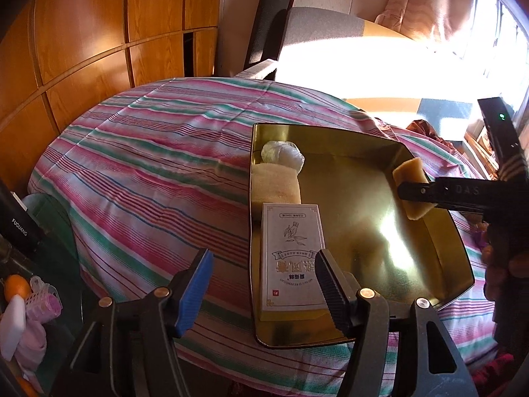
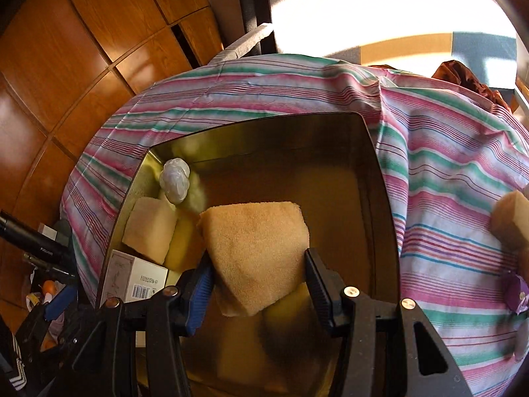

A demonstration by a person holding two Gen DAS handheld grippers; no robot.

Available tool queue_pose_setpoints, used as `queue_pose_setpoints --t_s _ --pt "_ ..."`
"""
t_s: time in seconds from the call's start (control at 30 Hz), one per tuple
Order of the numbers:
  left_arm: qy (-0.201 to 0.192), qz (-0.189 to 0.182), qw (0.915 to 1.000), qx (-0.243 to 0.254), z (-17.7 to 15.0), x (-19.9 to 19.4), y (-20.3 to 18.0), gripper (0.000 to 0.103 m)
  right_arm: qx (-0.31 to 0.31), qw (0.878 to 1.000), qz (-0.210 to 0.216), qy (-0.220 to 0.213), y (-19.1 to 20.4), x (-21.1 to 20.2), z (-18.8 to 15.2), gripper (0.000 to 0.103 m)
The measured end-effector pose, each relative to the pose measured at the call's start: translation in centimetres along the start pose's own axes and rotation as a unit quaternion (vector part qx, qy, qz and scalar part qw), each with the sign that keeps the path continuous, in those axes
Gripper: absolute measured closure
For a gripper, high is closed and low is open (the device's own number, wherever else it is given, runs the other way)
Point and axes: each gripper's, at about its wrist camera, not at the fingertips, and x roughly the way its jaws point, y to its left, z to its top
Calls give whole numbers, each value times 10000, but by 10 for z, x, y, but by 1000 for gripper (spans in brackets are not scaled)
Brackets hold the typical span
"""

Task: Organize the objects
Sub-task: 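Lower the second yellow sponge into the gold tray and open the right tool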

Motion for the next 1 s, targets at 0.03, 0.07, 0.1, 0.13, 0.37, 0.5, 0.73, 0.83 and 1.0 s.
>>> queue_pose_setpoints --t_s 0.03,0.07,0.1,0.13,0.37,0.5,0.73,0.83,1.0 --pt "-18 7 10000 11 0 0 0 36 -18 10000 -47 33 2 5 5 50" --pt "-29 13 10000 21 0 0 0 36 -27 9999 -76 69 4 11 10 50" --pt "-27 15 10000 26 0 1 0 36 -22 9999 -89 102 7 16 16 50" --pt "-13 2 10000 18 1 2 1 36 -12 9998 -115 134 8 21 21 50" --pt "23 -60 9999 -83 2 5 9 36 -57 9987 -326 381 28 67 60 48" --pt "45 -82 9999 -145 4 8 14 36 108 9989 -134 431 39 89 76 44" --pt "49 -135 9997 -187 6 10 16 35 328 9976 404 459 44 90 86 21" --pt "19 -152 9997 -166 6 8 14 35 283 9982 422 327 40 74 80 21" --pt "-53 -171 9998 -117 7 2 8 32 214 9993 304 28 23 39 60 21"
